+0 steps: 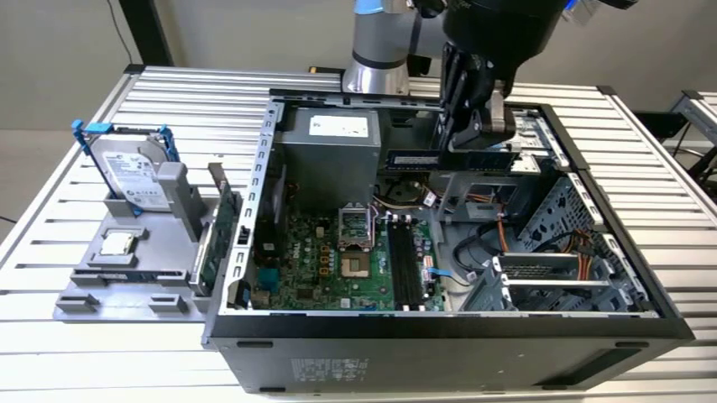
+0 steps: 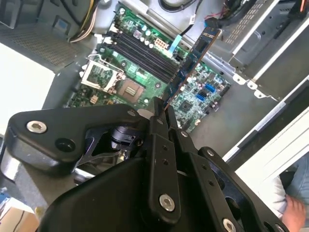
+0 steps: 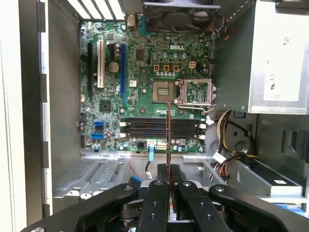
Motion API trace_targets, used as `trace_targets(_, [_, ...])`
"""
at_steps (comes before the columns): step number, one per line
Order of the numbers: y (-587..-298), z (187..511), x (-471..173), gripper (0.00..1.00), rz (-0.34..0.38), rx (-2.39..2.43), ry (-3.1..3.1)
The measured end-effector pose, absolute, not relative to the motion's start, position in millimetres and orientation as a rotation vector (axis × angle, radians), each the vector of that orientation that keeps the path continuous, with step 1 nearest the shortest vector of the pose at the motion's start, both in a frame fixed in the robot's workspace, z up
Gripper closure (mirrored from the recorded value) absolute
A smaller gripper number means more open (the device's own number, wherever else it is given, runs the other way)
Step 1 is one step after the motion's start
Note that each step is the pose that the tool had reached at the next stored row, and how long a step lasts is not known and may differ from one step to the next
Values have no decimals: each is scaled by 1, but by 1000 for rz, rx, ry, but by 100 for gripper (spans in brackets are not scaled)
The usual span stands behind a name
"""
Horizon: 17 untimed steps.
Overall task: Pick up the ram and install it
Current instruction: 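Insert the ram into the slot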
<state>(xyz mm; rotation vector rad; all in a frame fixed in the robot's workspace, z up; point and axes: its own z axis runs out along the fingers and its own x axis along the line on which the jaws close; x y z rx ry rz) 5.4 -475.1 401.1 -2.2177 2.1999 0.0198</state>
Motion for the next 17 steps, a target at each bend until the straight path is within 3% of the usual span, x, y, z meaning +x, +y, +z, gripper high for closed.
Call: trace_targets(17, [-446,400,6,100,27,-2228,2180])
